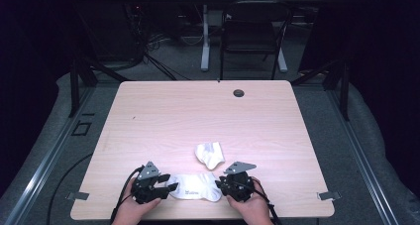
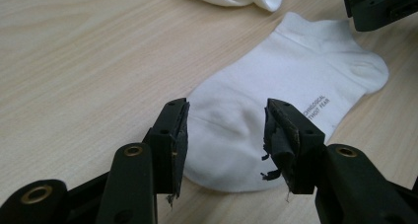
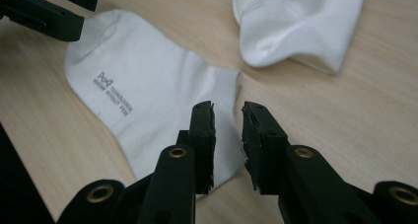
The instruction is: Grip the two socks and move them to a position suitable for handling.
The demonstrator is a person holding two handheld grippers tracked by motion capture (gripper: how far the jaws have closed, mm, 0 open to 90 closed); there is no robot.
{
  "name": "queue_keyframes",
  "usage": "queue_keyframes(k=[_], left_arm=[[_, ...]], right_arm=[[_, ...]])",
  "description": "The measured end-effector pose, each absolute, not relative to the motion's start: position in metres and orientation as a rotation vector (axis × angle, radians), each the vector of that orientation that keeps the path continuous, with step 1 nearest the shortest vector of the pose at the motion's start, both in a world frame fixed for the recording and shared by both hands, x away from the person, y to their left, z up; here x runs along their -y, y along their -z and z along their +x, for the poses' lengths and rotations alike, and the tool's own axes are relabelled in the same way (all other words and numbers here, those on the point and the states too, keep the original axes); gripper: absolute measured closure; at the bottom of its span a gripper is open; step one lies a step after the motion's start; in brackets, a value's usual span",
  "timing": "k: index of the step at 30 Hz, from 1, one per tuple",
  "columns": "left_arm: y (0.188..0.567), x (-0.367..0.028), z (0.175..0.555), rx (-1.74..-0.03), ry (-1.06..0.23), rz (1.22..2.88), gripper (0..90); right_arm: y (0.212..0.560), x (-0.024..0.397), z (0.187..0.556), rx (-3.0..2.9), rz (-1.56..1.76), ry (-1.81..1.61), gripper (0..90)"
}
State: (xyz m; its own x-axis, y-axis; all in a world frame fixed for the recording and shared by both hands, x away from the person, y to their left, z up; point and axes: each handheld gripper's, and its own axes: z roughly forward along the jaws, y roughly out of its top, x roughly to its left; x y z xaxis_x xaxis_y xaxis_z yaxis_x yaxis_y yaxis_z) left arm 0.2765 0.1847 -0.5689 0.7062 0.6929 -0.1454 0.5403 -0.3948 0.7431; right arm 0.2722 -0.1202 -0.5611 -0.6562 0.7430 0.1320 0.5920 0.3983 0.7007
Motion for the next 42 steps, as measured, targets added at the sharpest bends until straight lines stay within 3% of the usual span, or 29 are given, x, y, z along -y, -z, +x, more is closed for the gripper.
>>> queue_keyframes(k=[8,25,35,42], left_arm=[[0.568,-0.190,0.282,-0.949,-0.267,2.082,52.0],[0.570,-0.188,0.285,-0.945,-0.269,2.084,51.4],[0.570,-0.188,0.287,-0.949,-0.270,2.081,51.4],[0.571,-0.184,0.290,-0.941,-0.294,2.081,51.5]], right_arm=[[0.554,0.100,0.299,-2.446,1.128,-1.099,78.1],[0.564,0.062,0.333,-2.408,1.112,-0.952,70.5],[0.569,0.058,0.334,-2.419,1.157,-0.890,87.9],[0.562,0.059,0.332,-2.403,1.166,-0.948,89.5]])
